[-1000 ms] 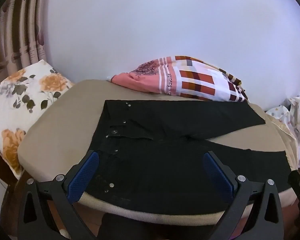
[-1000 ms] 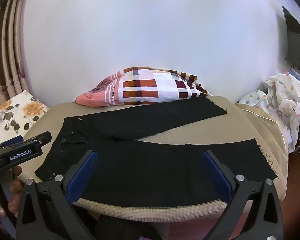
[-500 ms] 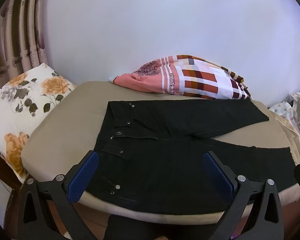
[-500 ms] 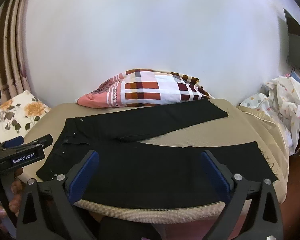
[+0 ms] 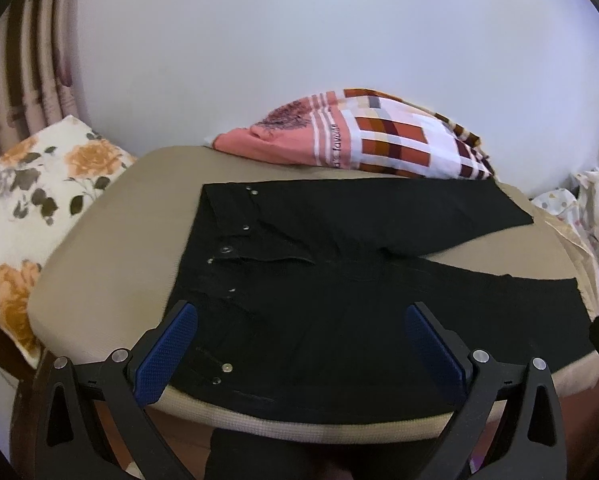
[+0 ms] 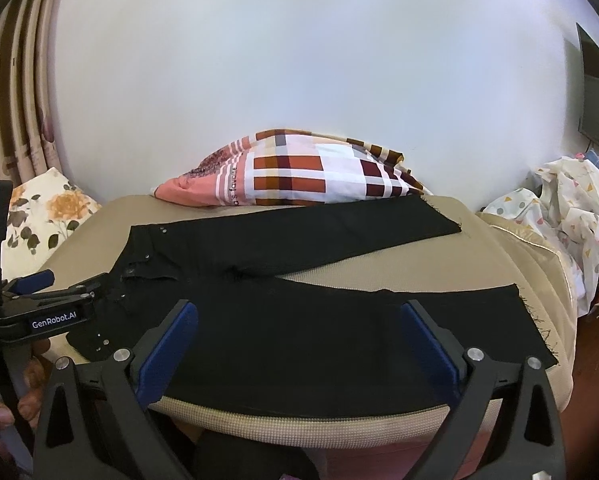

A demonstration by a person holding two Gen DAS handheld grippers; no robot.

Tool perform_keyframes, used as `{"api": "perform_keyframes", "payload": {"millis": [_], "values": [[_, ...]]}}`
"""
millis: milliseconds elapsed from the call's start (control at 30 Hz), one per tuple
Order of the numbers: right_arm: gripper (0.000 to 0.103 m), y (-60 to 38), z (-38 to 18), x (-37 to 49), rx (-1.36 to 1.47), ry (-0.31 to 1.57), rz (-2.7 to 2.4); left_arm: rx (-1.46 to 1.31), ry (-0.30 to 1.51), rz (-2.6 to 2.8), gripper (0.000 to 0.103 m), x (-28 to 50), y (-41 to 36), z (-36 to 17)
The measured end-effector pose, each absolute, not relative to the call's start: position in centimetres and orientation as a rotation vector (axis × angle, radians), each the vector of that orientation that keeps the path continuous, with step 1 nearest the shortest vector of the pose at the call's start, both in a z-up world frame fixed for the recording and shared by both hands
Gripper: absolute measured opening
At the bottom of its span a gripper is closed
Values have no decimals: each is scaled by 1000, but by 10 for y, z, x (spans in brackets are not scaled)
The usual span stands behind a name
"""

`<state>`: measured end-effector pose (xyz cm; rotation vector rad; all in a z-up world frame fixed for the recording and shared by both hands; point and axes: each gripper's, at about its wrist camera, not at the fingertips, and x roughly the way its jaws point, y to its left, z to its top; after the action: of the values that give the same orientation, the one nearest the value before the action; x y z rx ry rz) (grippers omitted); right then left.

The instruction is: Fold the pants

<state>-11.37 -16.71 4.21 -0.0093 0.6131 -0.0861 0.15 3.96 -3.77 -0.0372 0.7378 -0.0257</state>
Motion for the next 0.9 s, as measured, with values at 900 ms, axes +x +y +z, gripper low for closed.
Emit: {"api": "perform_keyframes", "payload": {"millis": [900], "values": [[100,-173,28,-99,-41,685,-143,-70,786,42,102,-5,48,-41]]}}
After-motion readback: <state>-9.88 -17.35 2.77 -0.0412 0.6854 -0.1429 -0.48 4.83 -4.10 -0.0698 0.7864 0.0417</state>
